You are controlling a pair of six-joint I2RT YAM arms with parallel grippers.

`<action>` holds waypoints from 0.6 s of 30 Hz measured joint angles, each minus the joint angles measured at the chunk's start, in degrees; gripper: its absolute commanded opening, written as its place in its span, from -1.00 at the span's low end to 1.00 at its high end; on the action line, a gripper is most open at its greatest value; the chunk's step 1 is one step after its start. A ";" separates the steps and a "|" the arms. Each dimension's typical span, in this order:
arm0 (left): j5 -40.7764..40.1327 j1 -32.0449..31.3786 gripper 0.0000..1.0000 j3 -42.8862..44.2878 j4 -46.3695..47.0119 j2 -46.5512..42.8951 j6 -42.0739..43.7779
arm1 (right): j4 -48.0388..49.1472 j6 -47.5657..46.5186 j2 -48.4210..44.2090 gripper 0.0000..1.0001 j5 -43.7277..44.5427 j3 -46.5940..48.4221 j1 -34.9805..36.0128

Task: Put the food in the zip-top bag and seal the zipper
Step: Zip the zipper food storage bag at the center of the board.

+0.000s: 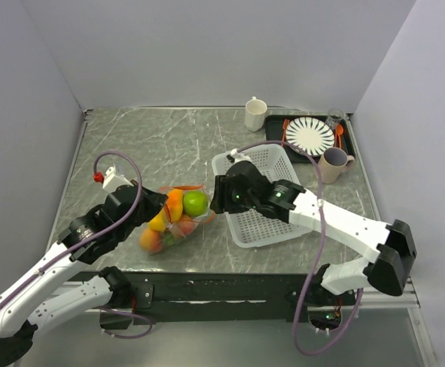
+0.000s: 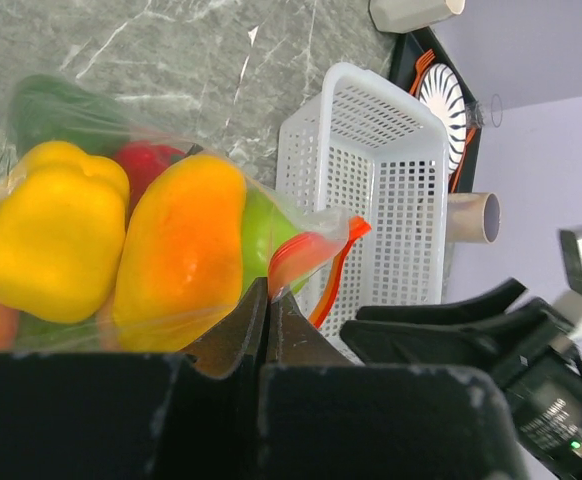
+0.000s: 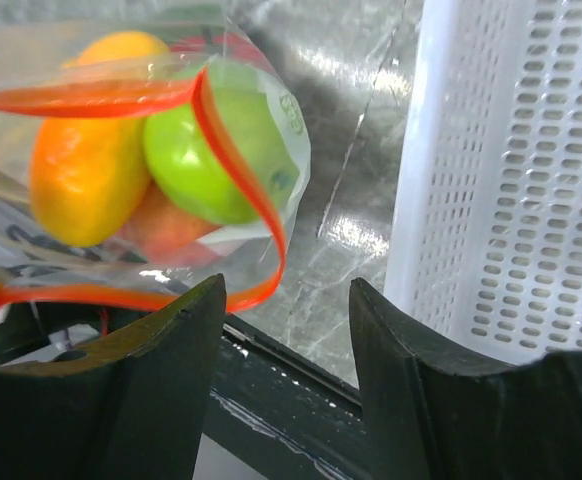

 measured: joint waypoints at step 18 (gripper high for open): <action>2.12 0.02 -0.99 -2.67 3.04 0.48 0.09 | 0.22 -0.70 11.69 -1.00 -4.26 4.61 0.00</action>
